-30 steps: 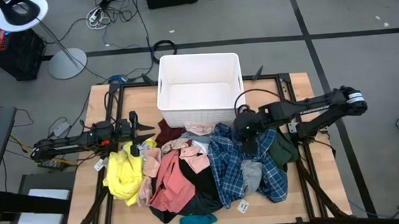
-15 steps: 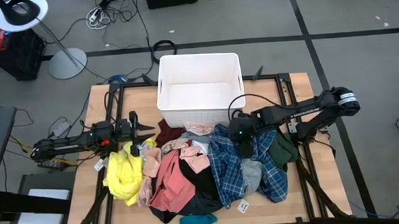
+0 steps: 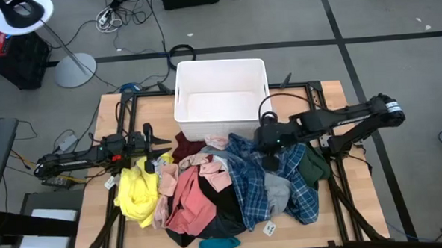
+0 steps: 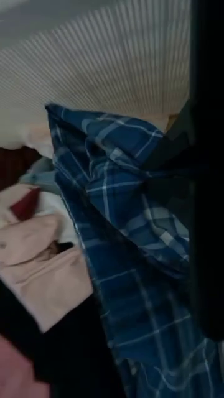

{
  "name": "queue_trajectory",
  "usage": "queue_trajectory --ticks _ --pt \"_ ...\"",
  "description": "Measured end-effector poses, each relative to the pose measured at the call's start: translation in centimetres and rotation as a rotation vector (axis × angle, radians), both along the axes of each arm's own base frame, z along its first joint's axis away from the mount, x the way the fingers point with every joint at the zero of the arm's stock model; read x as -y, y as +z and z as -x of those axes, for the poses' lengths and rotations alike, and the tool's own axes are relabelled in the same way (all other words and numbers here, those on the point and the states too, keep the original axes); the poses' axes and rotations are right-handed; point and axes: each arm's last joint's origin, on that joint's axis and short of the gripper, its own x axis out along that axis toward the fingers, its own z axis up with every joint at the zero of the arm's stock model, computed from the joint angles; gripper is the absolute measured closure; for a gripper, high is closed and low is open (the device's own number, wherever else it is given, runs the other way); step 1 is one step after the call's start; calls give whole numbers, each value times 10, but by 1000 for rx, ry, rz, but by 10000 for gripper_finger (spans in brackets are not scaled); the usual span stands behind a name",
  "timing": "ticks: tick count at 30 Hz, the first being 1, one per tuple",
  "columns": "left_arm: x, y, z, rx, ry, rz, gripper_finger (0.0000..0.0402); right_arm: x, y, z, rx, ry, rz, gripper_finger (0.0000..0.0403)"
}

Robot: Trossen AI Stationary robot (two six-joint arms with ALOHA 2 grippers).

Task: Sort clothes
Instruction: Put the blue pajamas into the white laundry bin

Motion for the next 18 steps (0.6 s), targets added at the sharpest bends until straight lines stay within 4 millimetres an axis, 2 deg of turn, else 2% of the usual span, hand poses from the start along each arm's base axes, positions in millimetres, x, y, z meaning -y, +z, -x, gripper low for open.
queue_trajectory --ticks 8,18 --pt "0 0 0 0 0 0 275 -1 51 4 118 -56 65 402" --pt "0 0 0 0 0 0 275 16 118 10 376 -182 145 403"
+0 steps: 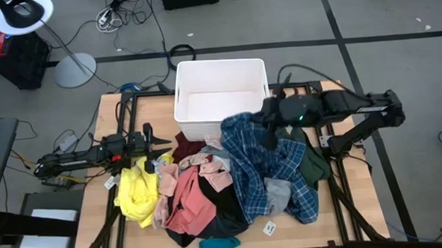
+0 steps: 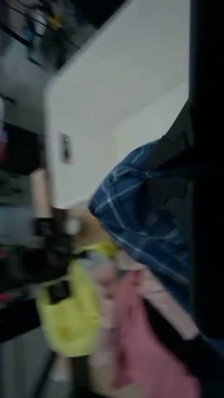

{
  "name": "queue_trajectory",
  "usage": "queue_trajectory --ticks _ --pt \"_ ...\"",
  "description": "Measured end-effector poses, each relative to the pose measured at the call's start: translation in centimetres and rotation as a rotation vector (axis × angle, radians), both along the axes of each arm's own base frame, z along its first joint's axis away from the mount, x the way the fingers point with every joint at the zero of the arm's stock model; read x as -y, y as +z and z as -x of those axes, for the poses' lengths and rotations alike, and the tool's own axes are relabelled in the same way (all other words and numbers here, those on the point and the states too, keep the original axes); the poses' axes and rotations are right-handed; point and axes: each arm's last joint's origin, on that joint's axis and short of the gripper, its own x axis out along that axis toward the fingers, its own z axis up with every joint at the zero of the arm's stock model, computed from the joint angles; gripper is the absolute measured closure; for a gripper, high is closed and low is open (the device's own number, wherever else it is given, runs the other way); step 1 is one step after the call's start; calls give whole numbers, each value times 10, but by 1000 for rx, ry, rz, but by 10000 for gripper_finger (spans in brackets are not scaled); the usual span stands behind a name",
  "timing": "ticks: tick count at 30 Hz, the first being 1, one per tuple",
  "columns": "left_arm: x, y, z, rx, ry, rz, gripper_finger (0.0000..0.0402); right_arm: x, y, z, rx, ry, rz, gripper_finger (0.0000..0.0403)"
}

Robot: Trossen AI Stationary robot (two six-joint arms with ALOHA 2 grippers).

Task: Sort clothes
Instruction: Put the blue pajamas into the white laundry bin

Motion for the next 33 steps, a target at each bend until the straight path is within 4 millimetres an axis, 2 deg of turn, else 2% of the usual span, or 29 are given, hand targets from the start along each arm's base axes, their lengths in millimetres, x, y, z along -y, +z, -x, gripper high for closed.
queue_trajectory --ticks 9,18,21,24,27,33 --pt "0 0 0 0 0 0 275 30 59 -15 266 -61 135 403" --pt "0 0 0 0 0 0 275 76 117 -42 579 -97 302 403" --pt "0 0 0 0 0 0 275 97 128 -49 658 -120 334 403" --pt "0 0 0 0 0 0 275 119 132 -58 691 -164 366 403" --pt "0 0 0 0 0 0 275 140 127 -65 665 -212 372 403" --pt "0 0 0 0 0 0 275 166 86 -81 381 -254 253 403"
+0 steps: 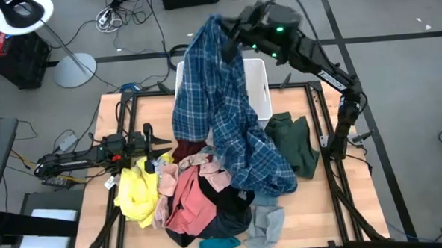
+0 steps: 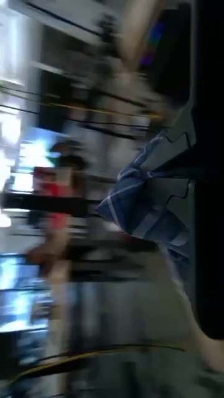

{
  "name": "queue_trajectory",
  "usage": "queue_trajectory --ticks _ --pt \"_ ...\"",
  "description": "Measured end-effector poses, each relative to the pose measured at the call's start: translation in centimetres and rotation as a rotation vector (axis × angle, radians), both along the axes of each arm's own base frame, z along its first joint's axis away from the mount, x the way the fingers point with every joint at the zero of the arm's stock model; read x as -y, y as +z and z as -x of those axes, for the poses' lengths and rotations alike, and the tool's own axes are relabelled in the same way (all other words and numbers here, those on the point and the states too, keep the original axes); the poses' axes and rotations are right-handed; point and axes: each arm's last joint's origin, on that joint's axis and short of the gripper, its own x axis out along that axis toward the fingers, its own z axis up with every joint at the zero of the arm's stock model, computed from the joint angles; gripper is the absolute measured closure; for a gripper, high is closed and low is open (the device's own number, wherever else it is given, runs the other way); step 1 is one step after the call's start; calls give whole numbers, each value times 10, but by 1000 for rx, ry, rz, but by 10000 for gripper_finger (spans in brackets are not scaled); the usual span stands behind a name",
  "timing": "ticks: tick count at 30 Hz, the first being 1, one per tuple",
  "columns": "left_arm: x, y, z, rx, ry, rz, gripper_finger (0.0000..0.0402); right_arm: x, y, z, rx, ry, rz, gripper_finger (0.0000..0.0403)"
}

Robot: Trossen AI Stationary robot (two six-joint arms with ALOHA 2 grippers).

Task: Sort clothes
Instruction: Put the blue pajamas into the white laundry bin

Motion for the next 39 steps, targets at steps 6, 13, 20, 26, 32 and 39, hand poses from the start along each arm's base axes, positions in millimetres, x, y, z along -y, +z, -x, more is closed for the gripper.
queue_trajectory --ticks 6,13,20,26,32,39 --pt "0 0 0 0 0 0 275 11 -57 -18 -337 -21 -219 403" --pt "0 0 0 0 0 0 275 18 -126 -47 -632 94 -482 401" --pt "0 0 0 0 0 0 275 35 -193 -84 -734 113 -664 389" --pt "0 0 0 0 0 0 275 60 -242 -103 -702 131 -865 366" --pt "0 0 0 0 0 0 275 76 -269 -106 -728 86 -921 307" --pt "0 0 0 -1 0 0 275 78 -260 -101 -715 100 -912 231"
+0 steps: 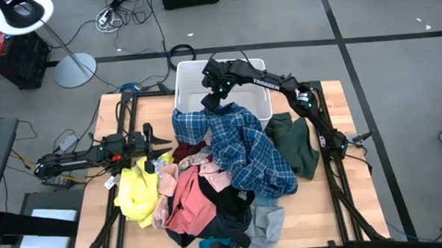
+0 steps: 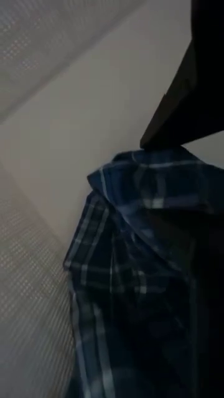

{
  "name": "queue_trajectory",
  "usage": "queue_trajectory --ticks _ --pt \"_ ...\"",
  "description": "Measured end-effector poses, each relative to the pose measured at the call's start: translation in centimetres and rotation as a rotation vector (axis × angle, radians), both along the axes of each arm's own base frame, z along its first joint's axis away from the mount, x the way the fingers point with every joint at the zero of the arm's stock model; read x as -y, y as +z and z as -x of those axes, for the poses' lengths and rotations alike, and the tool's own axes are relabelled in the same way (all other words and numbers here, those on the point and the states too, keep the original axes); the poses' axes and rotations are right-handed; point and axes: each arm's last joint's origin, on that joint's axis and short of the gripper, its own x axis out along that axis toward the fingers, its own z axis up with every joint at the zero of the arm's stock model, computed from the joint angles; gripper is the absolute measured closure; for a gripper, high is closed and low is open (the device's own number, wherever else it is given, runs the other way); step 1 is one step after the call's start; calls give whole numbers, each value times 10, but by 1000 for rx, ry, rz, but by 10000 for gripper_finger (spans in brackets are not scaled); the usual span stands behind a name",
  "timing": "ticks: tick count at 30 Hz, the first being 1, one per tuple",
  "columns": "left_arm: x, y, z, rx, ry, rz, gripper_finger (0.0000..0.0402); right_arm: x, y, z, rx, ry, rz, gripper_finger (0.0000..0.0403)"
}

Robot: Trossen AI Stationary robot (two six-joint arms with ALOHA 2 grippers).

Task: Sort clothes
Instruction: Put the blue pajamas into the white laundry bin

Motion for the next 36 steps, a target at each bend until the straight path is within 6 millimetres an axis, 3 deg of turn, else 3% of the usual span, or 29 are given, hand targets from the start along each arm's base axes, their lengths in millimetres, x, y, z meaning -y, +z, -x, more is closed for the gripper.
queue_trajectory --ticks 10,14,20,28,36 --pt "0 0 0 0 0 0 275 -21 90 39 155 23 117 207" --pt "0 0 0 0 0 0 275 -40 130 66 178 19 167 210" --pt "0 0 0 1 0 0 275 -87 169 101 143 50 236 211" --pt "0 0 0 0 0 0 275 -163 195 130 82 80 317 214" --pt "0 0 0 0 0 0 275 -232 196 143 23 42 423 218"
